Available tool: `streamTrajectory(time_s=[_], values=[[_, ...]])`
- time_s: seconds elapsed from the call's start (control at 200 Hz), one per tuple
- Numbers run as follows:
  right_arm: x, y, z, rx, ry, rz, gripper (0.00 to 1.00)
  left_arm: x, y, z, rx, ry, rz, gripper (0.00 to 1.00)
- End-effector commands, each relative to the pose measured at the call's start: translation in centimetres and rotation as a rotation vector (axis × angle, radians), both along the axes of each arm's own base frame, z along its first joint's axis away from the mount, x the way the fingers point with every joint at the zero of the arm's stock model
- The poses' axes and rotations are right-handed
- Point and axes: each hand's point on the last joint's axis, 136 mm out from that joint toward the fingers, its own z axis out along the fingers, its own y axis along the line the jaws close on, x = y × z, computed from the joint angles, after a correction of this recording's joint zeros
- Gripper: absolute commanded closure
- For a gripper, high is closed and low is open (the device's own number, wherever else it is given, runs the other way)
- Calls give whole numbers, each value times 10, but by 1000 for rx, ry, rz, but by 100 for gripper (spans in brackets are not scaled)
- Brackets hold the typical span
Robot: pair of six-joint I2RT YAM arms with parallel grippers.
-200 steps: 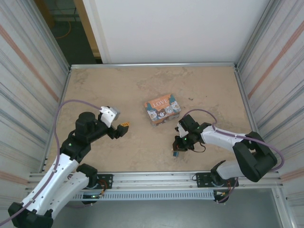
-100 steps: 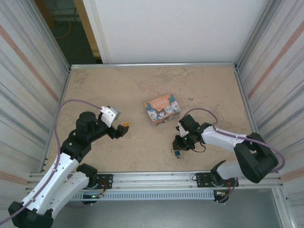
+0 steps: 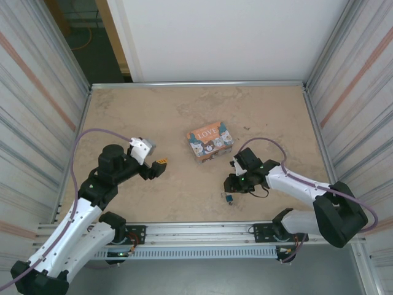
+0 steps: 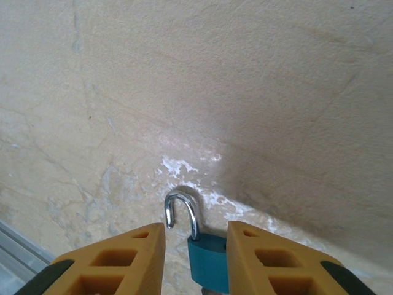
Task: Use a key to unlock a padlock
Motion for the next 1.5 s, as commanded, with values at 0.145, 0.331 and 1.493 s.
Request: streamTrajectory(time_s=[0.145,0.331,1.493], values=[[10,-10,29,-27,-115,-23,58,-1,1,7,-17,-6,-1,19],[18,-20,51,-36,-214,-61,53,-1,2,7,-15,-10,4,19],[63,-82,113,16,-546,-311,1,3,5,4,4,-13,25,18]])
